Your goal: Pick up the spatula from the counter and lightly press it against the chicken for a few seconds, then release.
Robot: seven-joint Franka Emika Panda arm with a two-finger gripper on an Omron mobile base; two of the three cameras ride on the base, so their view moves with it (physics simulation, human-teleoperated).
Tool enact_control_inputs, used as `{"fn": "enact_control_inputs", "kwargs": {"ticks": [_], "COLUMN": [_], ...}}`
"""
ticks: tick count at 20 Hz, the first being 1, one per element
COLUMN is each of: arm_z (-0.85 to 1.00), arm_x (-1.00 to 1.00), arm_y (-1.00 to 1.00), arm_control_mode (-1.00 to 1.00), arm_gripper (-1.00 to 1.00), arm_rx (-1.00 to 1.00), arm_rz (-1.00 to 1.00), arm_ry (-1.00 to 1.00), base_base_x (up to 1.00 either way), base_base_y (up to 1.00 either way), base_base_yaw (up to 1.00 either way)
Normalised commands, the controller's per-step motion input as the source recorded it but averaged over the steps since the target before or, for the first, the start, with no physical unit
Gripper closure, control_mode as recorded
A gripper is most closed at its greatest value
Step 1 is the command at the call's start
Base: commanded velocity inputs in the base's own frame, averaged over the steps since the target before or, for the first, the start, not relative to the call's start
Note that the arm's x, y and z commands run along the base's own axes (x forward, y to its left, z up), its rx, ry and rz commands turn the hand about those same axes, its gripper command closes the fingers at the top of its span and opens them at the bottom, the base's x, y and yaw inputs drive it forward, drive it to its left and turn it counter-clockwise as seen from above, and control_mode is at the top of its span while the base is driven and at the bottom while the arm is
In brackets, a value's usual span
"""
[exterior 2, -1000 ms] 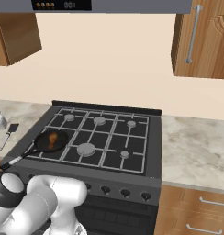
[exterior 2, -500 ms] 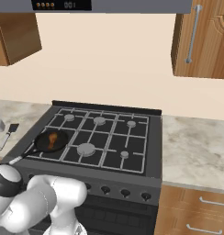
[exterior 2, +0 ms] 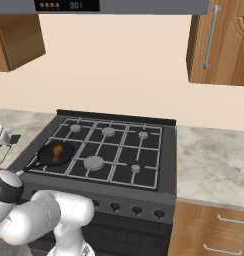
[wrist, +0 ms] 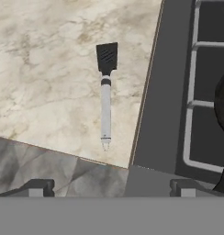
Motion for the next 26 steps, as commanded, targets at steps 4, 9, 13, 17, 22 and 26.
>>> {"fn": "enact_control_inputs", "kwargs": {"ticks": [4,9,13,17,22,26], "arm_z": [-0.22,-0.18,-0.17,-0.17,-0.20,-0.20], "arm_x": [0.14,0.13,0.12,0.10,0.03,0.00], "arm_y": [0.16,0.25,0.19,0.07,0.01,0.00], "arm_control_mode": [-1.00,-1.00,-1.00,-1.00,-1.00,-1.00], "arm_gripper": [-1.00,-1.00,-1.00,-1.00,-1.00,-1.00], "arm_rx": [0.00,0.00,-0.02,-0.03,-0.01,0.00], "arm_rz": [-0.01,-0.01,-0.02,-0.02,-0.01,0.00], "arm_ry": [0.06,0.03,0.00,0.00,0.00,0.01], "base_base_x": [0.00,0.00,0.00,0.00,0.00,0.00], "base_base_y": [0.00,0.00,0.00,0.00,0.00,0.00], "base_base_yaw": [0.00,0.00,0.00,0.00,0.00,0.00]}}
